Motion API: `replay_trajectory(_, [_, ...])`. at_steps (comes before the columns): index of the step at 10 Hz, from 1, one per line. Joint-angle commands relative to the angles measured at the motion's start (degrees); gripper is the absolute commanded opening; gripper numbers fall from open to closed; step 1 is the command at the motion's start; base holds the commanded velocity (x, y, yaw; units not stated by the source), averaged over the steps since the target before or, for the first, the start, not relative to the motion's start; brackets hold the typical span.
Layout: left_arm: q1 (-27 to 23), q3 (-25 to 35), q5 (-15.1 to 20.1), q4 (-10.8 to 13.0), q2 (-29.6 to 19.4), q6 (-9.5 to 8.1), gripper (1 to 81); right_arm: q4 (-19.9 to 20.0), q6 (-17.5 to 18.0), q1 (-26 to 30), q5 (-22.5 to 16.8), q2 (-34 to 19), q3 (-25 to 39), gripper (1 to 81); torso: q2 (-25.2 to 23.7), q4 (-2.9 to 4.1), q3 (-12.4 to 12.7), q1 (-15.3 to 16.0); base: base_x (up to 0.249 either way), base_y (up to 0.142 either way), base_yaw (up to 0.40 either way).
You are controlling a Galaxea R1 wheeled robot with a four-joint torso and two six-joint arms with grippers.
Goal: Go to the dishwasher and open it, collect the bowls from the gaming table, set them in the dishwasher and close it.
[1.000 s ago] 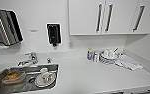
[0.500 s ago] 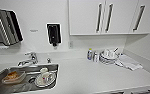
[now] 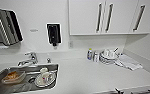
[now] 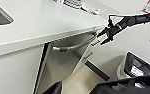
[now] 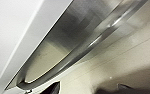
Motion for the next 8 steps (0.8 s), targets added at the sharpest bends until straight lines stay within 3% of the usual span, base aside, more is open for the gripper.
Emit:
replay_trajectory(1, [-3.4,1.6,0.2,1.2,-3.0,0.45,81.1,0.6,4.3,8.0,-4.4,3.2,-3.2,81.1,0.0,0.00,0.0,0.0,0.000,0.000,0.000])
replay_trajectory(4, [-3.4,1.6,0.2,1.2,-3.0,0.53,81.1,0.6,7.0,8.0,-5.4,6.8,-7.5,81.1,0.0,0.00,0.0,0.0,0.000,0.000,0.000])
replay_trajectory(6, [-3.4,1.6,0.2,1.3,-3.0,0.53,81.1,0.3,11.3,8.0,-7.0,8.7,-10.6,81.1,0.0,0.00,0.0,0.0,0.000,0.000,0.000])
replay_trajectory(8, [-3.3,1.6,0.2,1.3,-3.0,0.62,81.1,0.2,12.4,8.6,-6.7,9.3,-10.9,81.1,0.0,0.00,0.0,0.0,0.000,0.000,0.000])
